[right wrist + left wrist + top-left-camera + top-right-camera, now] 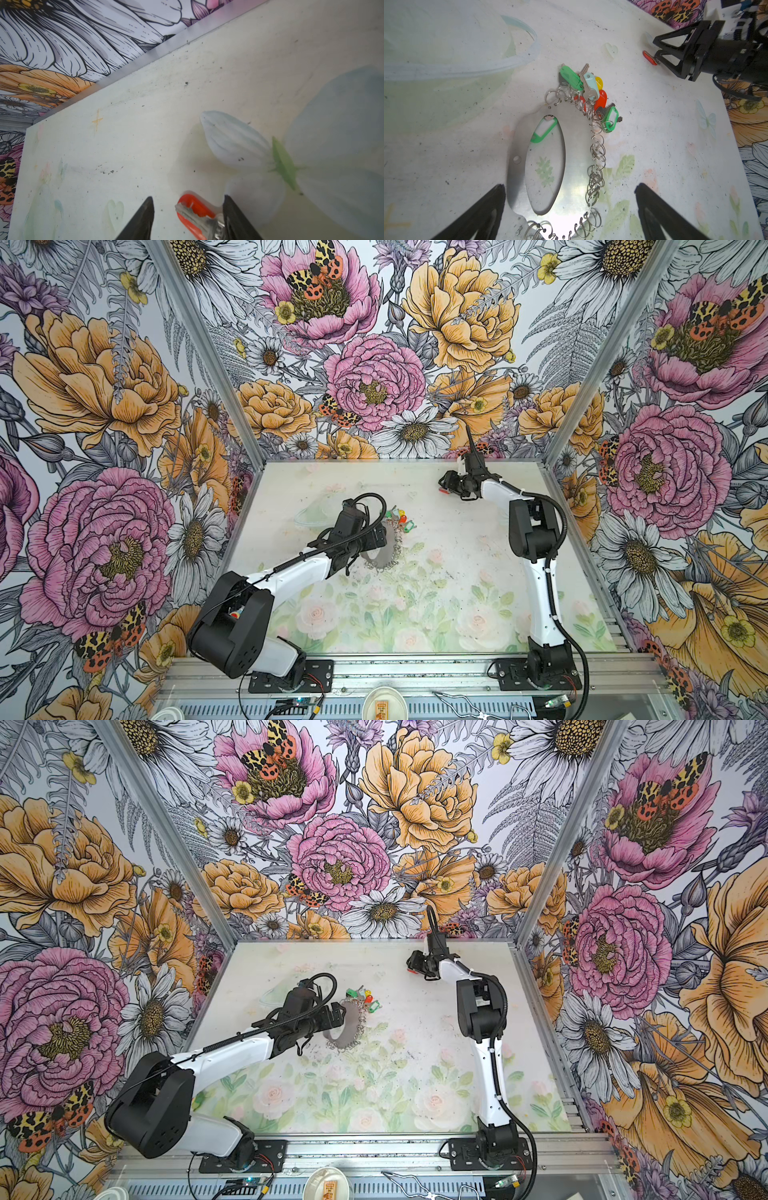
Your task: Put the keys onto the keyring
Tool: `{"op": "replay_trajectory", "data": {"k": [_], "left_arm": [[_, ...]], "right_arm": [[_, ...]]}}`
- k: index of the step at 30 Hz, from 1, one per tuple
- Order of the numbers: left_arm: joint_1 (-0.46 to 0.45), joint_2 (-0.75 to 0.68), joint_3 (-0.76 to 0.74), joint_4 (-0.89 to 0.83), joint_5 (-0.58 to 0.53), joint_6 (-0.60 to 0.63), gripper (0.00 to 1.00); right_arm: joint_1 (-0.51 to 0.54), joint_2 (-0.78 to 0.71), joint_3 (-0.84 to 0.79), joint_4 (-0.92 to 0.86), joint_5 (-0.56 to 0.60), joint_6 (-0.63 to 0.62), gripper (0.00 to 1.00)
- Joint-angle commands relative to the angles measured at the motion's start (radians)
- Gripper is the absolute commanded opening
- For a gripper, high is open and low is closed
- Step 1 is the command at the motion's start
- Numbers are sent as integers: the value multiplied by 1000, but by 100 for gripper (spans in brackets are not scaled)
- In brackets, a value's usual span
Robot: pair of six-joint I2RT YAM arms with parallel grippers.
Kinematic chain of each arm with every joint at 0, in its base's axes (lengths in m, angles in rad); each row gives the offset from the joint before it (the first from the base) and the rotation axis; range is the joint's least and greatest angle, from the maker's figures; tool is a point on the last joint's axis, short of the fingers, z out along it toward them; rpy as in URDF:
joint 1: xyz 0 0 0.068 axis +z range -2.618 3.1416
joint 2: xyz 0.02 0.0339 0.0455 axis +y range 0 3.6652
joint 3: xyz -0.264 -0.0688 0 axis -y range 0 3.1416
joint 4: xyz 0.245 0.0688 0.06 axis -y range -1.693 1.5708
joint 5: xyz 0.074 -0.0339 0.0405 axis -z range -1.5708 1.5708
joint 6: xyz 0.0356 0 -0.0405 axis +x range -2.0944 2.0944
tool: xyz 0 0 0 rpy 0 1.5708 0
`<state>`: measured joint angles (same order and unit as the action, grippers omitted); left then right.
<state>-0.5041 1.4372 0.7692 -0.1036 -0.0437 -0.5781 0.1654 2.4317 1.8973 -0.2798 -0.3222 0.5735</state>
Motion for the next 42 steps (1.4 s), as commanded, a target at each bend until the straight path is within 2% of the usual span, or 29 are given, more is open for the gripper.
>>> {"op": "replay_trajectory", "data": {"k": [1,11,18,24,30,42], "left_arm": [[15,-30,-15,33,11,-6,99],[38,-72,-38,28,-1,-6,99],[51,-98,-56,24,2,-7,99],[56,-111,-66,23,8,-6,99],[59,-127,-83,24,8,-6,99],[67,-123,-89,27,12,-4,99]], "right_arm": [[21,-19,-27,-38,6,-41,52],[88,-204,-289,-68,92,-140,49],[132,-268,-383,-107,166,-185,36],[130,-293,-347,-107,174,-210,31],[129,-265,-267,-116,207,-249,40],[130,-153,-130,-163,192,-280,40]]}}
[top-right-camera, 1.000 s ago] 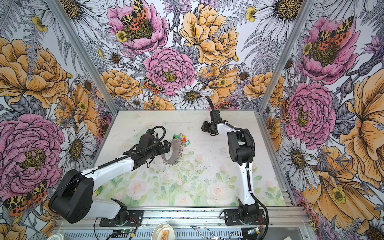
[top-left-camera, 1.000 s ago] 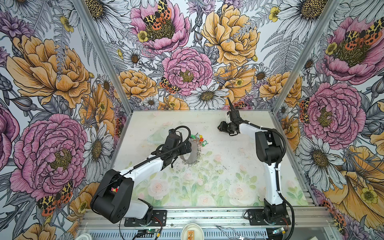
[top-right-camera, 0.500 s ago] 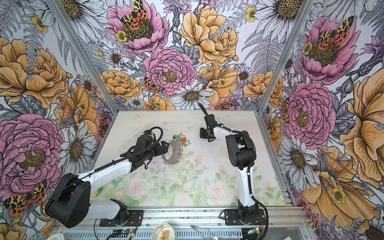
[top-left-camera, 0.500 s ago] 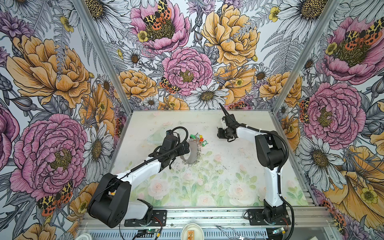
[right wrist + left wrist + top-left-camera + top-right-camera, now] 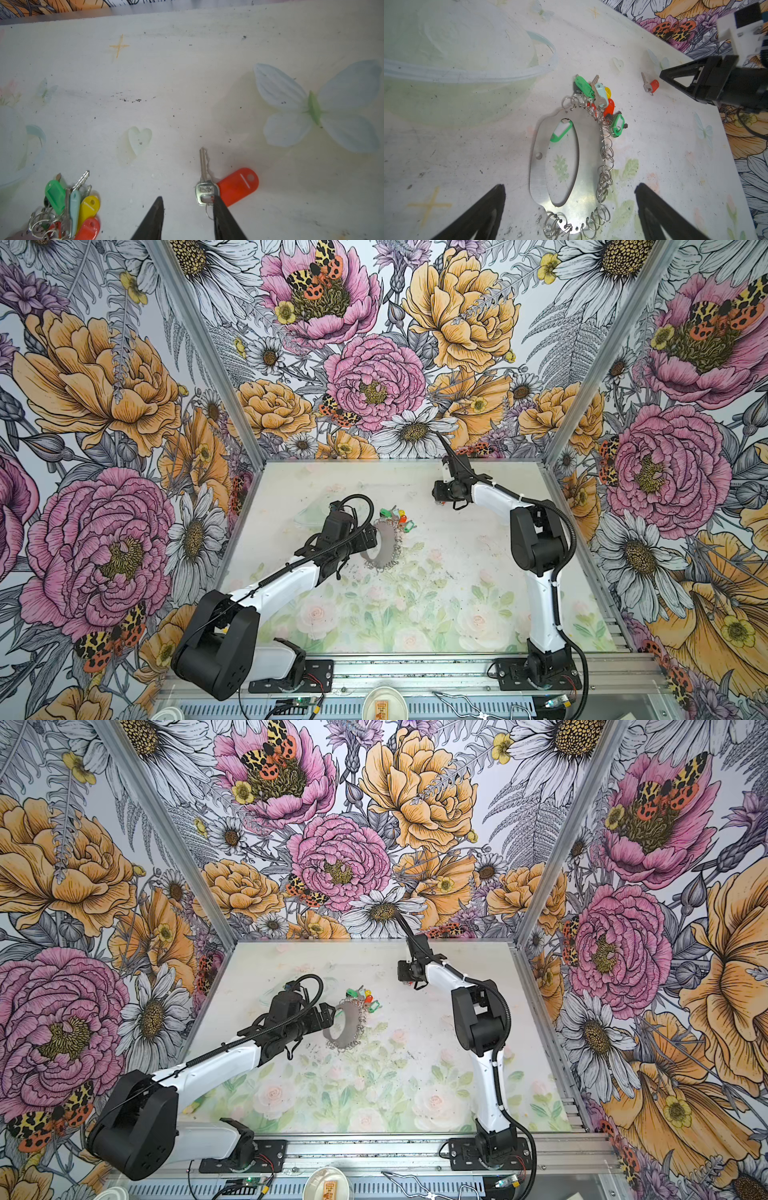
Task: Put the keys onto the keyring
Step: 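Grasp the red-tag key by its head with the right gripper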
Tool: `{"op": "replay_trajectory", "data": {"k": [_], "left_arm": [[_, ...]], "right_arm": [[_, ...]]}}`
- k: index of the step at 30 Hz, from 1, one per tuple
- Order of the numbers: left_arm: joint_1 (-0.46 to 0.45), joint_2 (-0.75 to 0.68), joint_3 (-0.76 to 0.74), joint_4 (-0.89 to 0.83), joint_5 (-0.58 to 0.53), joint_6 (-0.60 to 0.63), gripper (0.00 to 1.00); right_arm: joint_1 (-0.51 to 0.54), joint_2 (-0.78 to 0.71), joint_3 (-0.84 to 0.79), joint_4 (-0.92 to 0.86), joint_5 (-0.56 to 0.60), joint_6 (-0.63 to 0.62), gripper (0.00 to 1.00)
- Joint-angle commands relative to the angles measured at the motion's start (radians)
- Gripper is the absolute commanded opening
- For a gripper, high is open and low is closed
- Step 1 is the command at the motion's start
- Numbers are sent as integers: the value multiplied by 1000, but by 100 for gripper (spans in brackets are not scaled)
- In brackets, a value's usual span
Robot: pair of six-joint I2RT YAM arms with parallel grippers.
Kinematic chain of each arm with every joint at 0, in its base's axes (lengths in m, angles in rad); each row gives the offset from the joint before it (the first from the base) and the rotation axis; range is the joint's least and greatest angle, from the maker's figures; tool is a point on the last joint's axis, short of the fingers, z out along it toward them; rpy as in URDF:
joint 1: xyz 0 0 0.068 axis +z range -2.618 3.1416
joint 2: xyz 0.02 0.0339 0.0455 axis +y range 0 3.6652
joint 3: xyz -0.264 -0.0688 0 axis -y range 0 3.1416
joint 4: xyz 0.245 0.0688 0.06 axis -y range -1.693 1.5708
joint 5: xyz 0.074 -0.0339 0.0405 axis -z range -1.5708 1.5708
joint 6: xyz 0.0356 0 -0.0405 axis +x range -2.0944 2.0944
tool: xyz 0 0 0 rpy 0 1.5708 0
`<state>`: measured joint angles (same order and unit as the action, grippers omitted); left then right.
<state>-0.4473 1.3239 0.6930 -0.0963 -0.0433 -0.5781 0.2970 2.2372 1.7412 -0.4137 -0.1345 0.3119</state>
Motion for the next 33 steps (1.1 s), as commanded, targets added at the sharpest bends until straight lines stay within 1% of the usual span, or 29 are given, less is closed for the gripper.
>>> {"op": "replay_trajectory", "data": {"k": [1,22,29,33], "left_arm": [[12,-7,-10,20,11,-4,99],[13,-4,-9,14,14,-3,99],[13,-6,-13,13,10,-4,99],[14,-9,-13,9,6,-2,99]], "right_arm": [[-2,46,29,-31,0,-19,40],[5,76,-24,-48,-36,-11,36],[24,57,-65,-50,-43,-18,35],[45,31,-116,-51,-39,-18,35]]}}
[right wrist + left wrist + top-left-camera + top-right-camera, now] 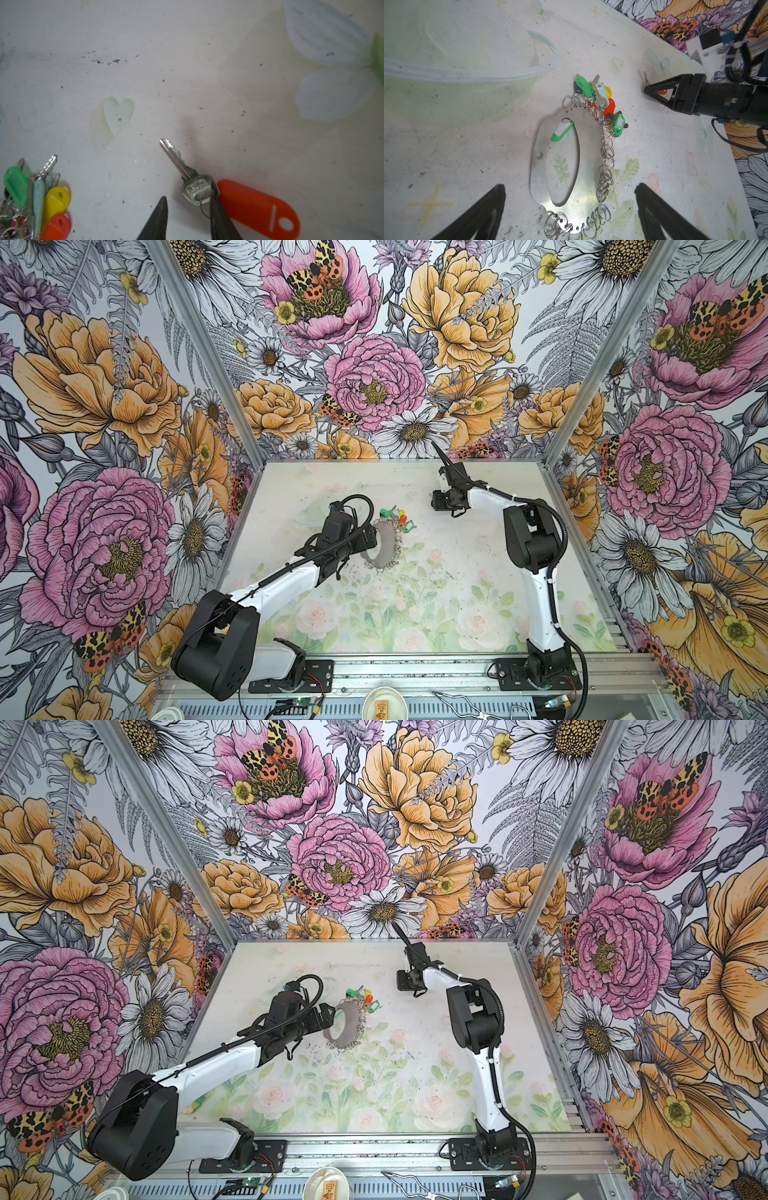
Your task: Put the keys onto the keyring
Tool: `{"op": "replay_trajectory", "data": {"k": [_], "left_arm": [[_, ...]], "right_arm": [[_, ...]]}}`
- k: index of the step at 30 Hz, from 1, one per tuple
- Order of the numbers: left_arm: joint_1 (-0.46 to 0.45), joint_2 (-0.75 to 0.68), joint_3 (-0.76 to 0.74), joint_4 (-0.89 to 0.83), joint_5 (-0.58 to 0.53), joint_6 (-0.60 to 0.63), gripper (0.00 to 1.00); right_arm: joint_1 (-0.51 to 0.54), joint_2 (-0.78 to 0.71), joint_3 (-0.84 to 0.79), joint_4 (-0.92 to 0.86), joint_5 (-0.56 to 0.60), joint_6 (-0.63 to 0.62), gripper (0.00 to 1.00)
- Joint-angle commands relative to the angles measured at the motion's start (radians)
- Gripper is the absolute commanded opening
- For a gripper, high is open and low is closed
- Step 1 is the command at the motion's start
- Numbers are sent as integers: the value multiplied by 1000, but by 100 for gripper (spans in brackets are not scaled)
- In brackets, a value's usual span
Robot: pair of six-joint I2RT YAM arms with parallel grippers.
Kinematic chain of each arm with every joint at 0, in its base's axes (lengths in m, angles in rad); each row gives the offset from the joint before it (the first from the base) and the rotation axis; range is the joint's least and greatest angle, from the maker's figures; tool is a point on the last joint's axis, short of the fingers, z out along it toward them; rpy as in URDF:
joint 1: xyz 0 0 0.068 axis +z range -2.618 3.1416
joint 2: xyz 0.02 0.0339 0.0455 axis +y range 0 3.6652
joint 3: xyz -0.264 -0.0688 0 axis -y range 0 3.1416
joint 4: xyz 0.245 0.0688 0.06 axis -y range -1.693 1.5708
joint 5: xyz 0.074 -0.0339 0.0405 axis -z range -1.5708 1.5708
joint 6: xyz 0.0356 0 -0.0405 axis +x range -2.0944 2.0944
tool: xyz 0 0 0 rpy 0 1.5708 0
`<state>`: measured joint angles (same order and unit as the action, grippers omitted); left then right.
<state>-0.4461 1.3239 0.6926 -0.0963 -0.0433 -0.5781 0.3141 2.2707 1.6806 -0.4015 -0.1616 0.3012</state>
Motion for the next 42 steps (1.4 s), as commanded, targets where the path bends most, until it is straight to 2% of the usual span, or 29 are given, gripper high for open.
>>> {"op": "replay_trajectory", "data": {"k": [1,8,16,21,24,31,33,37,42], "left_arm": [[12,-10,-13,9,4,-2,99],[23,-21,-16,-6,2,6,99],[43,-6,-21,-27,14,9,99],[44,29,-1,-33,35,4,99],[28,67,29,-33,55,-10,96],[-146,202,162,-93,10,-27,92],[-174,244,188,-99,7,-45,91],[-181,312,200,-72,27,-87,87],[-172,366,192,-75,42,-110,83]], "right_arm": [[34,-14,-72,-64,-9,-8,35],[87,-123,-241,-62,27,-3,34],[176,-319,-509,-62,68,31,33],[230,-444,-602,-62,61,80,33],[246,-499,-593,-62,49,103,34],[241,-505,-463,-59,70,108,47],[239,-481,-421,-58,65,110,46],[227,-445,-364,-51,82,130,42],[211,-421,-343,-37,69,140,41]]}}
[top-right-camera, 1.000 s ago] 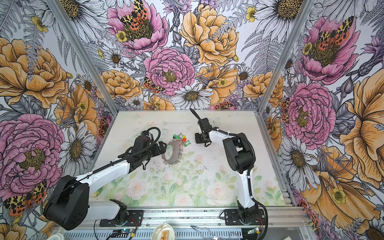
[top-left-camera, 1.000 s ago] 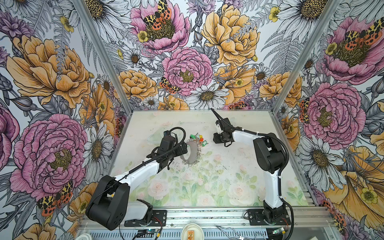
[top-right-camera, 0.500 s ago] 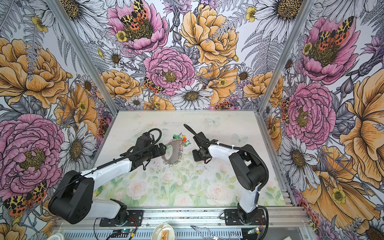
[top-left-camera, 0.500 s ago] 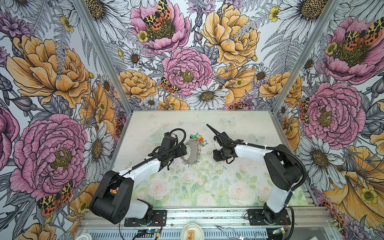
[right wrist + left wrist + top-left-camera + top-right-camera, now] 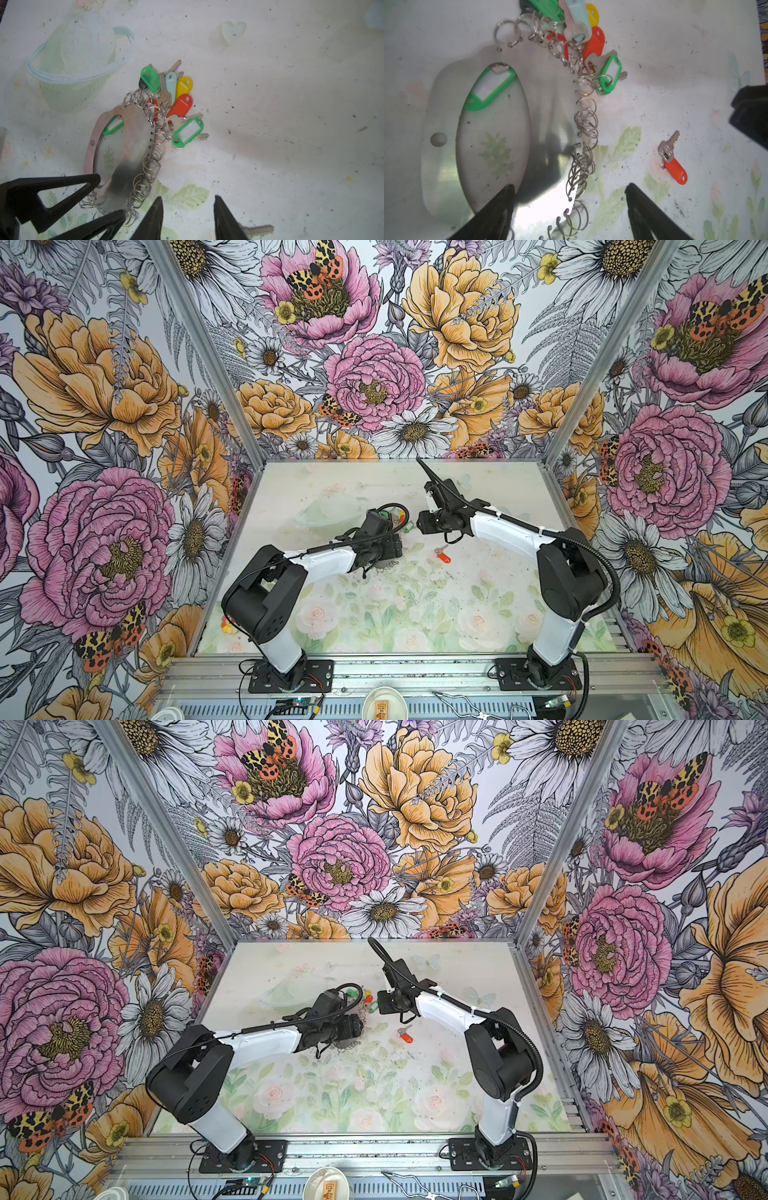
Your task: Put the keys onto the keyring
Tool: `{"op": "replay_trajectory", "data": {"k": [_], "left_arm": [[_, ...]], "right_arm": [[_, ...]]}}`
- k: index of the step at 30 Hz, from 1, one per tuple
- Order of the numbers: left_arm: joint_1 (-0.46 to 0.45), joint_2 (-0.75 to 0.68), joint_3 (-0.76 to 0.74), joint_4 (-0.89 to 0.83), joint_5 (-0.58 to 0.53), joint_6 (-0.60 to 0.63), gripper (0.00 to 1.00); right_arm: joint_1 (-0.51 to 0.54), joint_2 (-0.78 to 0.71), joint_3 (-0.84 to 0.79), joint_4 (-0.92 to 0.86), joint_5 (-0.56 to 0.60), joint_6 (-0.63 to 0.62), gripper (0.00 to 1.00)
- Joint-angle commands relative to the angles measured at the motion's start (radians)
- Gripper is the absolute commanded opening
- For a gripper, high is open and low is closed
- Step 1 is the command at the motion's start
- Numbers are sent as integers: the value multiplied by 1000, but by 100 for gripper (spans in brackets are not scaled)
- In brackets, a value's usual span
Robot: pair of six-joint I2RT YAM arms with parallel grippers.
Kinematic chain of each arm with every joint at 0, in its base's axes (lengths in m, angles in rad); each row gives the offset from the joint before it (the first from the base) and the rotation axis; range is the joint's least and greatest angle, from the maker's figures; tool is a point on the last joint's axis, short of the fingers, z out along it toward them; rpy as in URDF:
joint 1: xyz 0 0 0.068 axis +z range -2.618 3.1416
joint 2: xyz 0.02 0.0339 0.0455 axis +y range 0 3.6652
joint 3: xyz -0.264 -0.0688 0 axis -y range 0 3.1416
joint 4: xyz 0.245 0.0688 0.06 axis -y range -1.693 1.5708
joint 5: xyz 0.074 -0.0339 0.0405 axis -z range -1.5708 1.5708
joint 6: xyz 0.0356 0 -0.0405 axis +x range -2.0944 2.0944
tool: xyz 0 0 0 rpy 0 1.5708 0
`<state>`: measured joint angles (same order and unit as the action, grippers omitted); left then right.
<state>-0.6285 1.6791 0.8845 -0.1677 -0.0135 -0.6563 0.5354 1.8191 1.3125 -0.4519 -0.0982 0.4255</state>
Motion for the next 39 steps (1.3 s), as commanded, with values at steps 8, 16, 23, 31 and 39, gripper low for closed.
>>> {"op": "replay_trajectory", "data": {"k": [8,16,23,31,39], "left_arm": [[97,-41,-114,-5,15,-7,82],[209,-132,-192,-39,42,72,82],[225,-172,-208,-60,21,90,82],[242,-185,-214,-58,19,95,83],[244,-188,-216,-58,15,90,83]], "right_arm": [[-3,90,32,53,-100,54,37],[54,167,67,147,-224,133,30],[124,219,121,159,-266,120,28],[146,266,143,157,-299,95,24],[164,303,161,158,-309,99,22]]}}
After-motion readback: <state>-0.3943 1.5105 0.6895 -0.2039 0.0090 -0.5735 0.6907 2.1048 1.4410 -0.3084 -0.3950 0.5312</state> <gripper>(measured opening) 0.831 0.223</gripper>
